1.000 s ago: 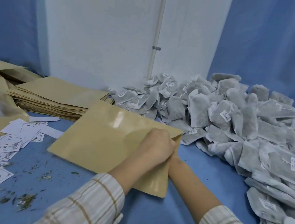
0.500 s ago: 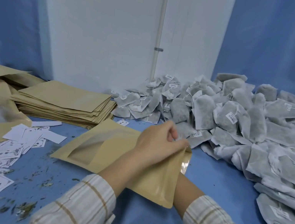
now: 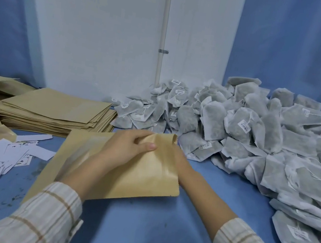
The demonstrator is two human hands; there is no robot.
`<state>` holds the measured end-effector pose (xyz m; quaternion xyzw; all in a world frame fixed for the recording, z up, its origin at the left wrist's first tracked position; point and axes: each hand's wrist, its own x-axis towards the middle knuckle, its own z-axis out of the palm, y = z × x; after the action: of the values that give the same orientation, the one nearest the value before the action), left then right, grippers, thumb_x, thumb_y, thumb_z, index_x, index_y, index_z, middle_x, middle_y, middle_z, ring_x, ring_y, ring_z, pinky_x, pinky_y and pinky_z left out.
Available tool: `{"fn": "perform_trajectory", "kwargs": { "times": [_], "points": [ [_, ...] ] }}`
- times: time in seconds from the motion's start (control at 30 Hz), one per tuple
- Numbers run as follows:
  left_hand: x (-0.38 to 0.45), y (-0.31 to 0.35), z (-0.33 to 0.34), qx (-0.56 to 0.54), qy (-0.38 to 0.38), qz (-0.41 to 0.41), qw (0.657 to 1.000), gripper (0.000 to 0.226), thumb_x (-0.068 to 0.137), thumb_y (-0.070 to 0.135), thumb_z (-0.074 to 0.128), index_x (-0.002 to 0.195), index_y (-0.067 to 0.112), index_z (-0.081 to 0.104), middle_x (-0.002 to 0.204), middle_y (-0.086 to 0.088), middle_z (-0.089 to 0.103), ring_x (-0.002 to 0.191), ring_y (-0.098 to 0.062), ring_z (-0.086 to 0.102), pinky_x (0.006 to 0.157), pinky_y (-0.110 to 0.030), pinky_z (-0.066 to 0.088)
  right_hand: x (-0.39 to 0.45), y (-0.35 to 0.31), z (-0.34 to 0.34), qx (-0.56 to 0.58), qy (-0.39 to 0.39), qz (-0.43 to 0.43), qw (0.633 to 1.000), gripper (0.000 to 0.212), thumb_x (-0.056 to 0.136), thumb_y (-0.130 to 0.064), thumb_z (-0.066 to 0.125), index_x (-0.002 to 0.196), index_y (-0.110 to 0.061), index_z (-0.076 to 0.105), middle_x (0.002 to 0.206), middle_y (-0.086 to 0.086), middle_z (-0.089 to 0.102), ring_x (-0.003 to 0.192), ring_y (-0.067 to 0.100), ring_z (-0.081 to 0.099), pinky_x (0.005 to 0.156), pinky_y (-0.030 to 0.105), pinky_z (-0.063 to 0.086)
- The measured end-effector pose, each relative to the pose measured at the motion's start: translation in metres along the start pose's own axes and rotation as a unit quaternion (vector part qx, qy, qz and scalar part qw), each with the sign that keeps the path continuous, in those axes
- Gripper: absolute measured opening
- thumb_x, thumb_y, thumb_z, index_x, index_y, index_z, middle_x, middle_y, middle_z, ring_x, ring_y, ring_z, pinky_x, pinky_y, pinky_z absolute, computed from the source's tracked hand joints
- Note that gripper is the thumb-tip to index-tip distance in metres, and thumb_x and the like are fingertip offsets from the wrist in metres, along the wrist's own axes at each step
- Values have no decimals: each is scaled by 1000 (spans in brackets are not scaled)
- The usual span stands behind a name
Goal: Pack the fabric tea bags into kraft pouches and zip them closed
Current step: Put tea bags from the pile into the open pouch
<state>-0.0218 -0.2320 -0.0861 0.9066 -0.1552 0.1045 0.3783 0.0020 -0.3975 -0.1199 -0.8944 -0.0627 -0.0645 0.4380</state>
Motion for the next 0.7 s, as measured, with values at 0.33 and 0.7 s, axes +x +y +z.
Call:
{"fn": "perform_trajectory", "kwargs": {
  "times": [0.33,0.7],
  "points": [
    [28,-27,46,-30,100,-48,993,40,77,42,71,116,37,64,115,12,65,103,-6,54,89,-22,36,35,77,-45,-151,208,55,965,42,91,-28,52,131,-15,49,130,11,48,117,25,46,94,34,40],
    [48,-39,57,-91,126,-64,986,38,75,39,74,112,39,66,100,28,57,85,14,48,84,-15,33,45,88,-46,210,306,54,927,42,73,-12,69,105,-29,49,98,-1,61,82,12,59,65,20,44]
  ]
}}
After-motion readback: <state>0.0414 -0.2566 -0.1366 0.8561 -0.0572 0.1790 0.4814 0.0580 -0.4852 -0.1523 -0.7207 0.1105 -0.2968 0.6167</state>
